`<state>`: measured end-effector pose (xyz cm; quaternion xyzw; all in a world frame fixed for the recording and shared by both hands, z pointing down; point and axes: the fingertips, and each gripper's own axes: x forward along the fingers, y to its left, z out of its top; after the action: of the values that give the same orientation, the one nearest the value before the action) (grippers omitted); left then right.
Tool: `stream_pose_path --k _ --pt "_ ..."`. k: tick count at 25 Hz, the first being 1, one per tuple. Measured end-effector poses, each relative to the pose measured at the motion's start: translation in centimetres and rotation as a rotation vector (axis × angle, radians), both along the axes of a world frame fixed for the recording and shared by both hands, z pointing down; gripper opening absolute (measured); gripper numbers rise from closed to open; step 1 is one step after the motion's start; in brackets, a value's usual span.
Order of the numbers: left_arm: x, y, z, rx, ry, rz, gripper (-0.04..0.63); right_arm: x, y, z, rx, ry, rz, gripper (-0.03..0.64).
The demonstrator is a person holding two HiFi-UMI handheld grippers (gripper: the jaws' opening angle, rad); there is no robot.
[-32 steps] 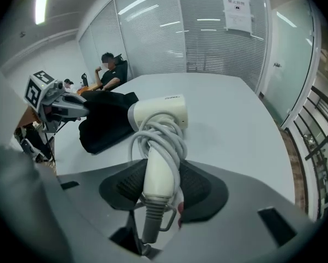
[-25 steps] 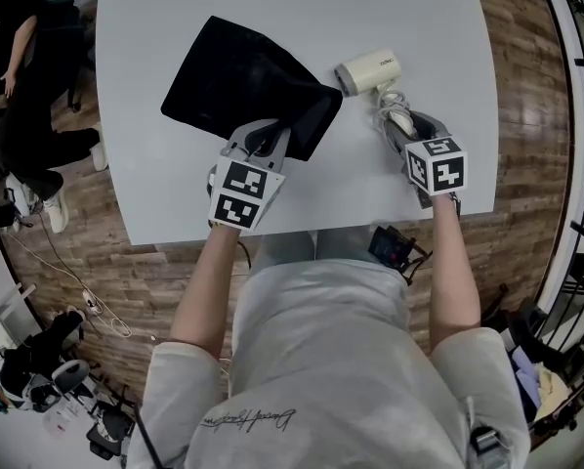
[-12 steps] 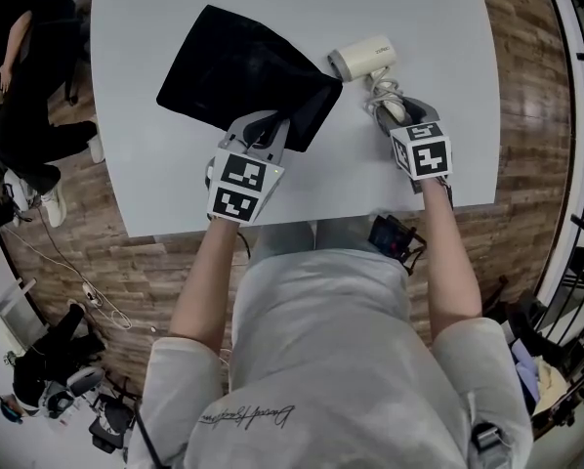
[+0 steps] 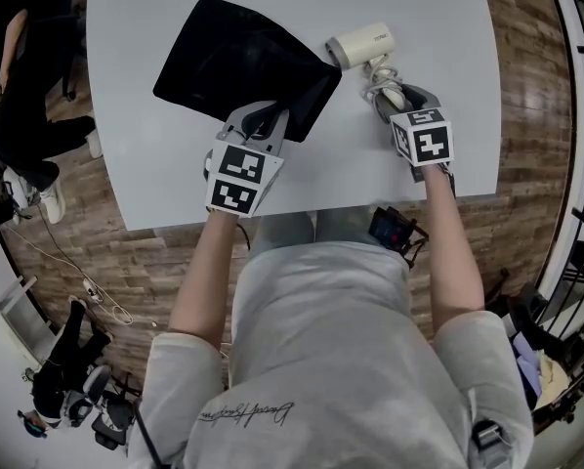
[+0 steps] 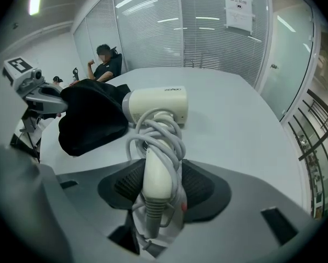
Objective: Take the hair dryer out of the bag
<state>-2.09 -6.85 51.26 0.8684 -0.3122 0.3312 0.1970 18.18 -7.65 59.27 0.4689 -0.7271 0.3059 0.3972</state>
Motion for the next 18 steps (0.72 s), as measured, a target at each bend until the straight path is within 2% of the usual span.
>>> stream_pose_path --k 7,14,18 --pt "0.4 0.3 -0.2 0.0 -0.001 0.005 0.026 0.2 0.1 -0.8 -0.002 -0.05 0.006 0.276" --pt "0.6 0.4 0.0 0.006 -0.005 0.015 0.028 0.4 0.3 -1.8 0.019 -0.059 0.009 0.282" --pt "0.9 0.6 -0.4 0.014 0.004 0.034 0.072 0.7 0.8 -3.1 0.04 -0.067 0.007 0.284"
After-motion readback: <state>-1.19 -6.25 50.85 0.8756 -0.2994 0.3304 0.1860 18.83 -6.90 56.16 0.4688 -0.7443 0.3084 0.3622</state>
